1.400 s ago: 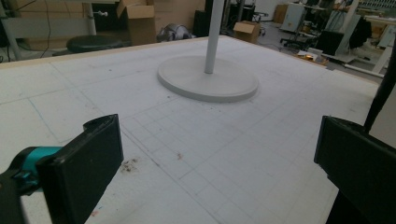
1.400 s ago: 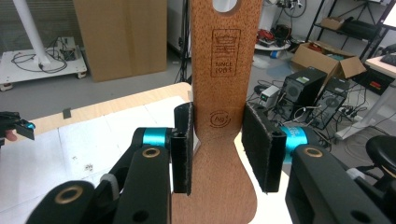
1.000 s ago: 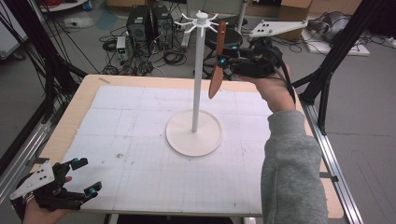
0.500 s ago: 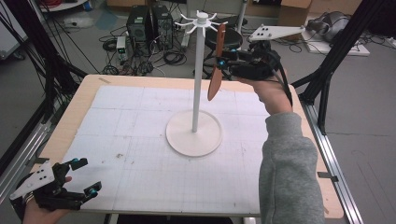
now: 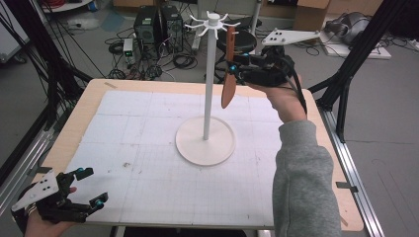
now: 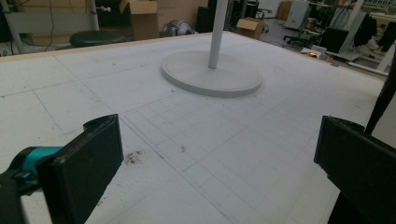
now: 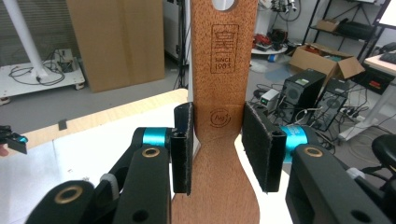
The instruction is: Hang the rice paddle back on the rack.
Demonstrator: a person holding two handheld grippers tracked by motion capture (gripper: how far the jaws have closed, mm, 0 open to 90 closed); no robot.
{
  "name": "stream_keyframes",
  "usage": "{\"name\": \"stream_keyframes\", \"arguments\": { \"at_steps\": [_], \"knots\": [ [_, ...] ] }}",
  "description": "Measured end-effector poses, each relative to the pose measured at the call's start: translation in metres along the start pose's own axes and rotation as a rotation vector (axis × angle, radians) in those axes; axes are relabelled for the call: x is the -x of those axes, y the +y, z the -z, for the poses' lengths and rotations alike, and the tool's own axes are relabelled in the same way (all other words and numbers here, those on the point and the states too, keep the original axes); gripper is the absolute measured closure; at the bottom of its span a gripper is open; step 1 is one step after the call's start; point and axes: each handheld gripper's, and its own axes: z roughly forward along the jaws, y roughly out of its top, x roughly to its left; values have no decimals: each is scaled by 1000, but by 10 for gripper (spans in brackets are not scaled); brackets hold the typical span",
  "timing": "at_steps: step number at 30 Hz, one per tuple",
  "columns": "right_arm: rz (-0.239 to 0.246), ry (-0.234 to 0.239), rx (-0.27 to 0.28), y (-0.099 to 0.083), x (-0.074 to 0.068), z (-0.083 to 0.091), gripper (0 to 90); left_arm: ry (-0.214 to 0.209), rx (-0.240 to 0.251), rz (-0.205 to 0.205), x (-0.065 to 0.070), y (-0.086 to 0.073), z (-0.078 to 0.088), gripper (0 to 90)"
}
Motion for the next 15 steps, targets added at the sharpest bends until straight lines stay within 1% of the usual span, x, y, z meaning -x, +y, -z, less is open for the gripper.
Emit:
{"name": "stream_keyframes", "arguments": {
  "at_steps": [2,5,7,8,10,11,12,14,15],
  "knots": [
    [-8,4,2,0,-1,0,640,2,-1,0,0,0,0,18],
    [4,-5,3,0,-1,0,637,3,-2,0,-1,-1,0,18],
    [1,-2,6,-1,-2,0,627,2,-2,0,0,-1,0,18],
    [2,-2,7,-1,-2,0,580,2,-3,-1,0,-1,0,18],
    [3,-20,5,-1,-3,-1,528,0,0,0,0,-1,0,18],
    [-4,-25,7,-2,-3,-1,499,0,-1,-2,0,-1,-1,18],
    [-3,-22,15,-3,-3,-1,465,0,-4,-7,-1,-1,-1,18],
    [9,-14,32,-5,-5,0,409,0,-3,-3,0,-1,-2,18],
    [12,-15,33,-7,-5,0,387,-1,-4,-3,0,-1,-2,18]
  ]
}}
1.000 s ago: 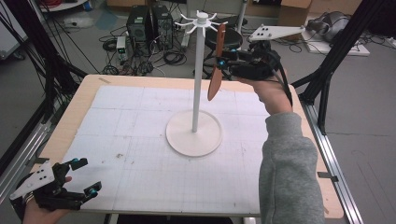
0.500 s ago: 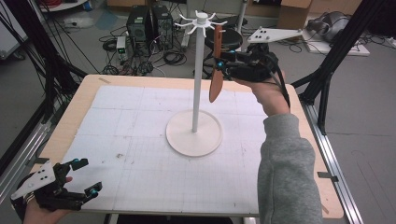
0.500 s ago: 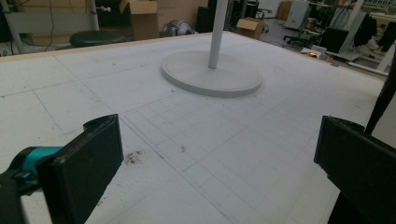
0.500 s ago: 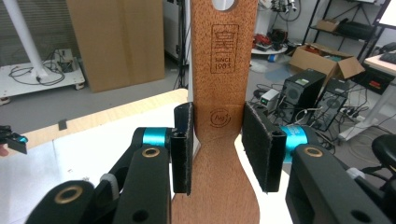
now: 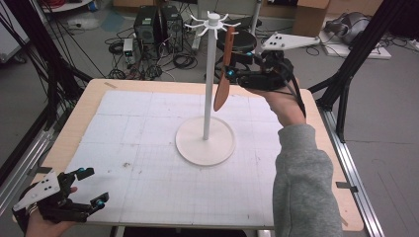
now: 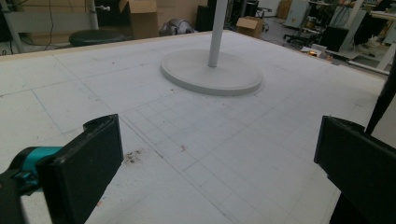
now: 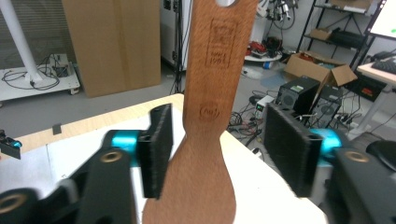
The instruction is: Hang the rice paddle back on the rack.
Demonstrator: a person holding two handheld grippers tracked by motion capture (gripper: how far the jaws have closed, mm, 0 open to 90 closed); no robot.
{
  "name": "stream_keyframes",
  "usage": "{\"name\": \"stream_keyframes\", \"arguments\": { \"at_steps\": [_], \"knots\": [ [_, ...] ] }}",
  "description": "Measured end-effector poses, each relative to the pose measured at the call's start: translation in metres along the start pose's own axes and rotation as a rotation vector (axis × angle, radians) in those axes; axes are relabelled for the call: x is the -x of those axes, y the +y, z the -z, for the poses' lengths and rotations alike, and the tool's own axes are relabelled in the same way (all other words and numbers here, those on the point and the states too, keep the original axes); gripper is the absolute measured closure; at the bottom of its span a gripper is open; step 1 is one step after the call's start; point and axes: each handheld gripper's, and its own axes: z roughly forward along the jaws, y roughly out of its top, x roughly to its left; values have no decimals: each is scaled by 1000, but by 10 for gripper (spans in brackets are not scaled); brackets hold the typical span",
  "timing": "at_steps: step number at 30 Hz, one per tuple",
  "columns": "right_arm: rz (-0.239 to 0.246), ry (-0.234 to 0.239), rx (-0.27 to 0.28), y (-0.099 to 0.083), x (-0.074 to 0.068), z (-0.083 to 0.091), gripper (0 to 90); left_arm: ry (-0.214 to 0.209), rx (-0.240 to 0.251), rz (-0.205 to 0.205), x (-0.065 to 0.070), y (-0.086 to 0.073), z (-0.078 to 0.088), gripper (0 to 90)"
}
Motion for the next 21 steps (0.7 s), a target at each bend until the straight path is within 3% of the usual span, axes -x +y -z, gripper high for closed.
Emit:
{"name": "stream_keyframes", "arguments": {
  "at_steps": [4,12,15,21],
  "knots": [
    [-2,16,9,-9,0,3,271,-4,-2,-1,0,0,-2,18],
    [-25,9,-39,-28,-4,5,0,-19,-11,-6,-1,2,-9,18],
    [-34,7,-72,-37,-5,7,0,-32,-12,-11,-2,3,-14,18],
    [-59,-11,-89,-57,-1,19,0,-55,-17,-15,-3,5,-24,18]
  ]
}}
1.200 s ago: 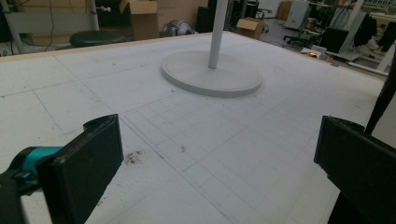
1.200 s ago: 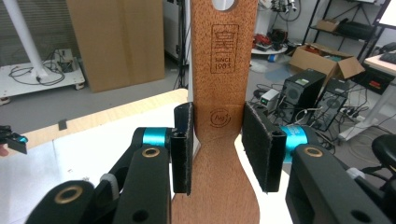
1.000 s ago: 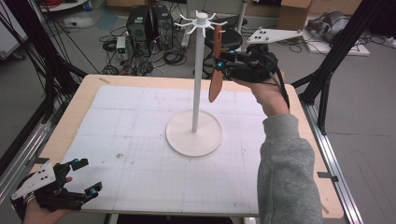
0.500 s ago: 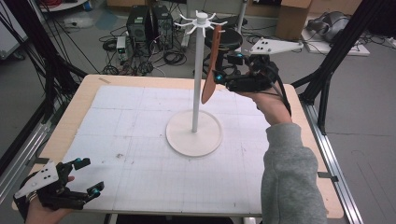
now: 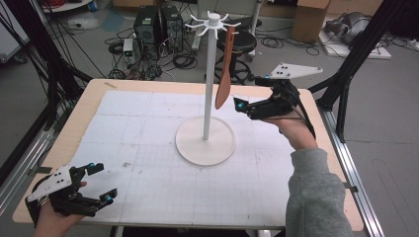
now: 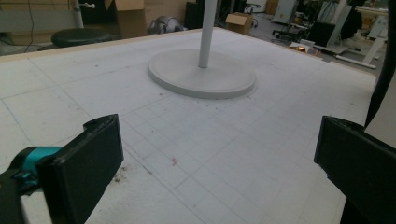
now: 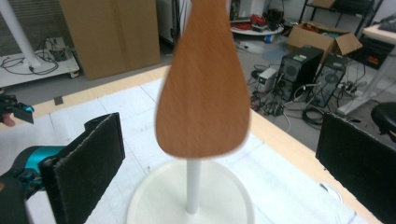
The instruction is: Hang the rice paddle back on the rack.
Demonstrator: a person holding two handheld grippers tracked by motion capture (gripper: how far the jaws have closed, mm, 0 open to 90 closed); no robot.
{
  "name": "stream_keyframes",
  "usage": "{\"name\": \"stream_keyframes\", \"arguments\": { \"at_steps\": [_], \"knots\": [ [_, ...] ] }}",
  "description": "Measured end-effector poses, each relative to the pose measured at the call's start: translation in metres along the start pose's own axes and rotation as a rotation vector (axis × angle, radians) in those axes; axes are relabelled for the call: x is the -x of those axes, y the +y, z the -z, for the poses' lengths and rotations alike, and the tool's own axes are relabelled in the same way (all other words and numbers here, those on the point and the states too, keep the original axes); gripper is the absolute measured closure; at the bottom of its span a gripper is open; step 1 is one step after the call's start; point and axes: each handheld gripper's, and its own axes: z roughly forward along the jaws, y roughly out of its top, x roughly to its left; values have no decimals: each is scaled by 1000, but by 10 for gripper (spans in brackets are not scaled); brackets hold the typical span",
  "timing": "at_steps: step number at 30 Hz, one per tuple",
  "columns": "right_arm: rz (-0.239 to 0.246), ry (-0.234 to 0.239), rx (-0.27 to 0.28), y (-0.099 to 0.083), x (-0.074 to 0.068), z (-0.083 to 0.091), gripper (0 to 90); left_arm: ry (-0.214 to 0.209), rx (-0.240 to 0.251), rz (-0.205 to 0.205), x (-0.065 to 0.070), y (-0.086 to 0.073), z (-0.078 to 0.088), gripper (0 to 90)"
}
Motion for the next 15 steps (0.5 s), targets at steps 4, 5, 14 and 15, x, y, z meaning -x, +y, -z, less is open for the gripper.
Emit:
{"name": "stream_keyframes", "arguments": {
  "at_steps": [4,5,14,15],
  "knots": [
    [-13,-15,-13,-12,4,6,0,-11,-5,-5,0,1,-5,18],
    [-16,-17,-17,-15,5,7,0,-13,-5,-5,0,1,-6,18],
    [-25,-1,-34,-30,4,11,0,-17,-13,-11,0,1,-8,18],
    [-23,1,-36,-31,4,10,0,-16,-11,-10,0,1,-8,18]
  ]
}}
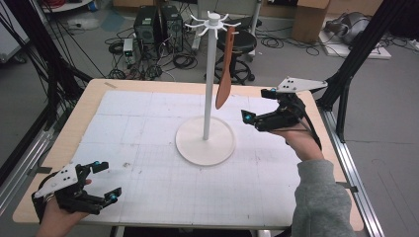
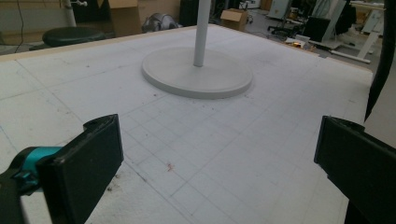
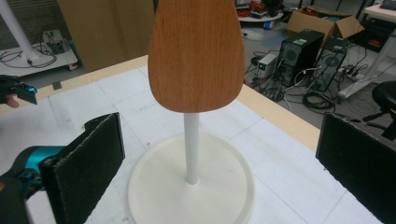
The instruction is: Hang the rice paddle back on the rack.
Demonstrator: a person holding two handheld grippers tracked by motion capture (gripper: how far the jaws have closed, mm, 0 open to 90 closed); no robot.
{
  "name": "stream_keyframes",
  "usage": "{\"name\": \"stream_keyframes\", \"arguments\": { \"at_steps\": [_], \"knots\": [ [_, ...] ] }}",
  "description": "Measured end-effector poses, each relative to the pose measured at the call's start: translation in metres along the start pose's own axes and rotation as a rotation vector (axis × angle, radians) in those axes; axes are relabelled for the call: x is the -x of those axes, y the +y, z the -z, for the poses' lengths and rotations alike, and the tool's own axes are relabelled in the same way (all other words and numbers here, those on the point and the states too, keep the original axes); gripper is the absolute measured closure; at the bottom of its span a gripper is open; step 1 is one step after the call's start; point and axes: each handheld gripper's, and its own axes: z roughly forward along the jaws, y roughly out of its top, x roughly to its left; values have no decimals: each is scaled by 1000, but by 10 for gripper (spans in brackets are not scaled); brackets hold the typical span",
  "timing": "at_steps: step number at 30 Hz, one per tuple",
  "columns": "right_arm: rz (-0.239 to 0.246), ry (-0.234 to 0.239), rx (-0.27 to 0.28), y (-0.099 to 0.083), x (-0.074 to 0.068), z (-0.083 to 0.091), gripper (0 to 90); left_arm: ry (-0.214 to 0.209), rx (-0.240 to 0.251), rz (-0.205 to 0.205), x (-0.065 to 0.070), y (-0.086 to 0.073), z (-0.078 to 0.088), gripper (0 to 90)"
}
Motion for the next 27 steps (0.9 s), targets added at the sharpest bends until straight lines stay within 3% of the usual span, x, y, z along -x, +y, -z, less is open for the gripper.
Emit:
{"name": "stream_keyframes", "arguments": {
  "at_steps": [7,13,20,25,27],
  "knots": [
    [14,28,9,-6,-4,-1,0,2,11,4,0,1,1,18],
    [-3,39,31,-18,-4,3,0,0,17,7,-1,1,2,18],
    [-23,53,54,-37,-3,9,0,-4,18,9,-2,2,-3,18],
    [-1,51,73,-53,-7,17,0,-16,22,6,-5,3,-5,18],
    [2,72,96,-62,-8,19,0,-13,36,15,-7,4,-4,18]
  ]
}}
